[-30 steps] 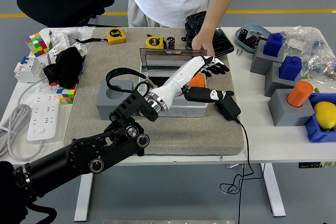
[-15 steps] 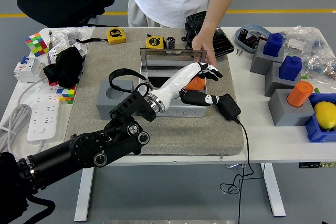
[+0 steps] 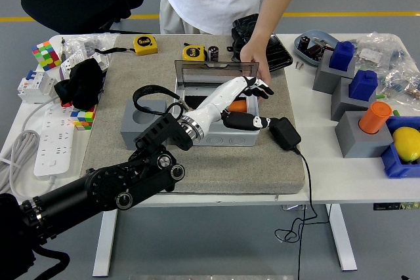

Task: Fetch the battery,place it into the box,close the lid of the box

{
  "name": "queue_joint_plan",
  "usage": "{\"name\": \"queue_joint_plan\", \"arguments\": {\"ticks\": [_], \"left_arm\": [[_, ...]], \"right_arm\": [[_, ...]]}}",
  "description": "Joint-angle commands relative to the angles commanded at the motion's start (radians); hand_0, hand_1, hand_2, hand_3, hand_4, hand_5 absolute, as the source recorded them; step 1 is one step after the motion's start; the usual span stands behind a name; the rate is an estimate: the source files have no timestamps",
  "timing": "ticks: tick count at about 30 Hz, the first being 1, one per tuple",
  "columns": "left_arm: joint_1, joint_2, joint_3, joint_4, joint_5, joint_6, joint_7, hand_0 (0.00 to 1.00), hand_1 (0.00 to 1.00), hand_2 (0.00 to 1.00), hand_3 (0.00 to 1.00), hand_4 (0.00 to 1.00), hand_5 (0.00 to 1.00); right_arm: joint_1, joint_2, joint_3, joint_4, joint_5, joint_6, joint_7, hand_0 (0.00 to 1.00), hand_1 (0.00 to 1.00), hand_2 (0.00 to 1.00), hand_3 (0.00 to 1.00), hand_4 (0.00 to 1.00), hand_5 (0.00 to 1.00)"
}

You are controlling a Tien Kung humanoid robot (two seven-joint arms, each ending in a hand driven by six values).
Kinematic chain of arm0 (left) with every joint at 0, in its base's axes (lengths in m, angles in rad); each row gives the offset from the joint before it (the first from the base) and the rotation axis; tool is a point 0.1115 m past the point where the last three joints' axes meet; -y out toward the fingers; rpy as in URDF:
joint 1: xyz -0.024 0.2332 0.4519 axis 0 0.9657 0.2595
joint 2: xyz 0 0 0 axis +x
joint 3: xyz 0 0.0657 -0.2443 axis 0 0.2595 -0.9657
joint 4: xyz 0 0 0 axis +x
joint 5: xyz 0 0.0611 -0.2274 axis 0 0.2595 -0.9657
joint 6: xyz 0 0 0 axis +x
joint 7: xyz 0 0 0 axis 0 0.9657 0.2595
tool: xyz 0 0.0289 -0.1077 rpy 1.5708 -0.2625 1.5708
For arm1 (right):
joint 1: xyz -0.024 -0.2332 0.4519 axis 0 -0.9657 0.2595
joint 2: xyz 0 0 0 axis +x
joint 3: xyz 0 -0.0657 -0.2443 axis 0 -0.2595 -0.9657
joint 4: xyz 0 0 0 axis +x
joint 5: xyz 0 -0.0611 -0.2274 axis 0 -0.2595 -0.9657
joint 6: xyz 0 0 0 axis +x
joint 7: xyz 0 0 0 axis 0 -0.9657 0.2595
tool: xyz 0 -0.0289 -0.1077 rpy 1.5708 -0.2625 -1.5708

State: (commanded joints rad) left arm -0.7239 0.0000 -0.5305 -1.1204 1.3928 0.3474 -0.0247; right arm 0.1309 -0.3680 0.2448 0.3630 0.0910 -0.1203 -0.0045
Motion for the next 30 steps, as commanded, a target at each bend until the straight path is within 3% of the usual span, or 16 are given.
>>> {"name": "queue_joint_plan", "arguments": {"ticks": [3, 7, 9, 12, 13, 14, 18, 19, 21, 30], "left_arm": [[0.023, 0.000, -0.069, -0.096, 0.027, 0.011, -0.013, 0.693, 0.704, 0.663, 0.663, 0.923, 0.341], [0.033, 0.015, -0.163, -0.163, 0.068, 0.033, -0.031, 0.718, 0.727, 0.679, 0.674, 0.922, 0.340], [0.028, 0.021, -0.209, -0.153, 0.099, 0.037, -0.025, 0.718, 0.727, 0.679, 0.674, 0.922, 0.340], [0.007, 0.031, -0.271, -0.093, 0.150, 0.025, 0.013, 0.718, 0.727, 0.679, 0.674, 0.922, 0.340], [0.000, 0.035, -0.282, -0.071, 0.166, 0.017, 0.026, 0.788, 0.786, 0.759, 0.779, 0.934, 0.370], [-0.008, 0.040, -0.289, -0.047, 0.184, 0.006, 0.042, 0.788, 0.786, 0.759, 0.779, 0.934, 0.370], [-0.027, 0.050, -0.286, 0.020, 0.250, -0.043, 0.104, 0.788, 0.786, 0.759, 0.779, 0.934, 0.370], [-0.031, 0.052, -0.283, 0.030, 0.272, -0.062, 0.127, 0.814, 0.807, 0.773, 0.790, 0.966, 0.460], [-0.039, 0.056, -0.263, 0.044, 0.305, -0.092, 0.160, 0.814, 0.807, 0.773, 0.790, 0.966, 0.460], [-0.058, 0.089, -0.143, 0.005, 0.331, -0.191, 0.264, 0.792, 0.790, 0.754, 0.769, 0.971, 0.480]], "right_arm": [[-0.002, -0.001, 0.004, -0.001, 0.000, 0.000, 0.000, 0.498, 0.614, 0.659, 0.575, 0.961, 0.506], [-0.003, -0.001, 0.004, -0.001, 0.002, 0.000, -0.001, 0.499, 0.614, 0.658, 0.575, 0.961, 0.505], [-0.003, -0.001, 0.003, -0.001, 0.002, 0.000, -0.001, 0.499, 0.614, 0.658, 0.575, 0.961, 0.505], [-0.001, 0.001, 0.005, 0.000, -0.001, 0.000, 0.000, 0.499, 0.614, 0.658, 0.575, 0.961, 0.505], [-0.001, 0.001, 0.007, 0.001, -0.002, 0.000, 0.000, 0.499, 0.614, 0.659, 0.575, 0.960, 0.506], [-0.001, 0.001, 0.008, 0.001, -0.004, -0.001, 0.000, 0.499, 0.614, 0.659, 0.575, 0.960, 0.506], [-0.001, 0.001, 0.007, 0.001, -0.002, -0.001, 0.000, 0.499, 0.614, 0.659, 0.575, 0.960, 0.506], [-0.001, 0.000, 0.007, 0.000, -0.002, 0.000, -0.001, 0.499, 0.614, 0.658, 0.575, 0.961, 0.505], [-0.002, 0.000, 0.010, 0.000, -0.002, -0.001, -0.001, 0.499, 0.614, 0.658, 0.575, 0.961, 0.505], [-0.004, 0.000, 0.020, 0.002, -0.007, -0.001, 0.000, 0.501, 0.614, 0.658, 0.575, 0.961, 0.506]]}}
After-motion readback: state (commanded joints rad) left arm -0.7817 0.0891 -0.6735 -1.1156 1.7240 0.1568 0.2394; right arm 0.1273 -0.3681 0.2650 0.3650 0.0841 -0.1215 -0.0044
